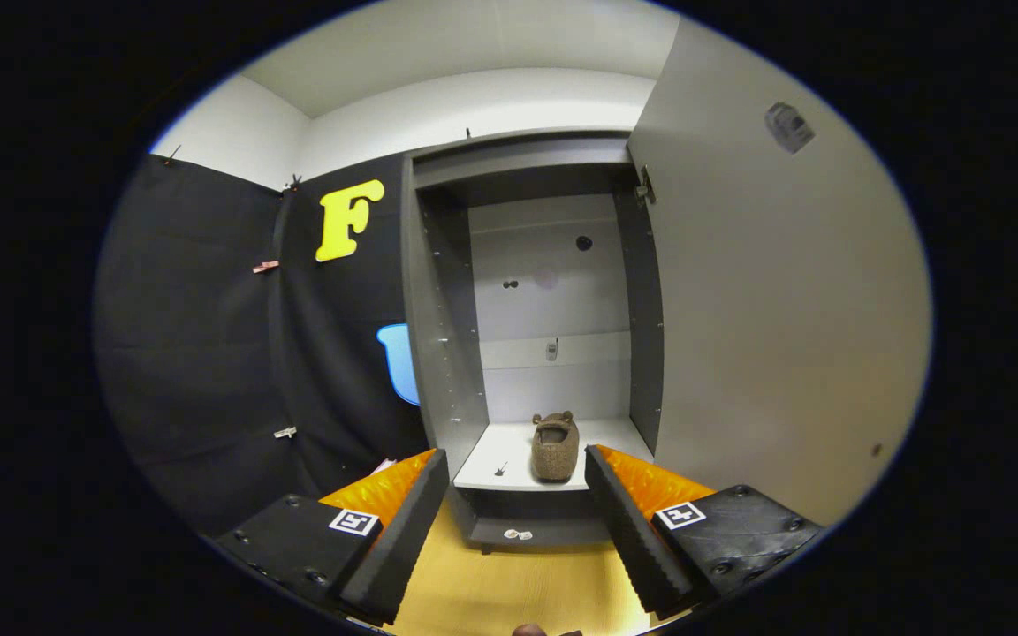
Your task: Open the shoe cabinet door, grab the shoes and put them into the shoe cabinet, then close the shoe cabinet door.
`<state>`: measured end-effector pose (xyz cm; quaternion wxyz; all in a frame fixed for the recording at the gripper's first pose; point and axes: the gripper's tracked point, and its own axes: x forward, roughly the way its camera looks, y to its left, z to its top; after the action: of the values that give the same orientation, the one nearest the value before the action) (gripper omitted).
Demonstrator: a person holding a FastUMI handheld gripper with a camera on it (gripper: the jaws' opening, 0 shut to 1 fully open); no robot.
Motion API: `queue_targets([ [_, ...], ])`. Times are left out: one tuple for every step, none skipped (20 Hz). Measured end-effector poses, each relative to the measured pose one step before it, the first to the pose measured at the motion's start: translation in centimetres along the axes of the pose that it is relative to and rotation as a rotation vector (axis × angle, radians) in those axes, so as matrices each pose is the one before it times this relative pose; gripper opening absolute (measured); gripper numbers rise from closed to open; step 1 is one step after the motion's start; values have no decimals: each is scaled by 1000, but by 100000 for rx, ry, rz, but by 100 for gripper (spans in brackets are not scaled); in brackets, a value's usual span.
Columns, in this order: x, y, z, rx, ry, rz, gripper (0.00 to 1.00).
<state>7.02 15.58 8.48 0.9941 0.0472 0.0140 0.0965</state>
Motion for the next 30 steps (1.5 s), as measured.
queue_targets([
  [-1530, 90, 241, -763, -1157, 164, 98],
  [-1400, 14, 501, -813, -2051, -189, 98],
  [-1379, -254, 360, -735, -1153, -431, 98],
  [-1290, 32, 378, -254, -950, 802, 98],
  [-1155, -326, 356, -836, -604, -306, 98],
  [-1093, -754, 298, -447, -623, -579, 98],
  [-1027, -845, 286, 333, -399, -1255, 98],
  [-936, -923, 410, 798, -1124, -1188, 97],
  [-847, -1066, 310, 277, -954, -2300, 97],
  [-727, -1325, 238, -166, -404, -2318, 97],
  [-550, -1481, 144, -558, -1013, -2980, 97],
  [-583, -1484, 351, -937, -849, -2723, 97],
  [-749, -1460, 483, -514, -1029, -2574, 97],
  [-605, -1350, 240, -510, -738, -2168, 97],
  [-361, -1516, 152, -1046, -601, -2776, 97],
  [67, -1421, -52, -1037, -176, -2711, 97],
  [398, -1391, -425, -673, 249, -2821, 97],
  [250, -1451, -18, 80, 238, -2917, 97],
  [403, -1234, 144, 461, 144, -2444, 97],
  [335, -1074, 4, 505, -181, -2030, 97],
  [647, -1140, -287, 744, 1016, -1677, 97],
  [672, -795, -557, 958, 1296, -1420, 97],
  [710, -1109, -679, 723, 1799, -2073, 98],
  [706, -667, -325, -286, 568, -800, 98],
  [718, -849, -292, -731, -26, -1735, 98],
  [770, -665, -228, -574, 334, -731, 98],
  [584, -312, -376, 79, 838, -198, 99],
  [588, -197, -514, 936, 1772, -17, 99],
  [512, -314, -479, 778, 1285, 99, 98],
  [396, -223, -340, 438, 1007, -92, 98],
])
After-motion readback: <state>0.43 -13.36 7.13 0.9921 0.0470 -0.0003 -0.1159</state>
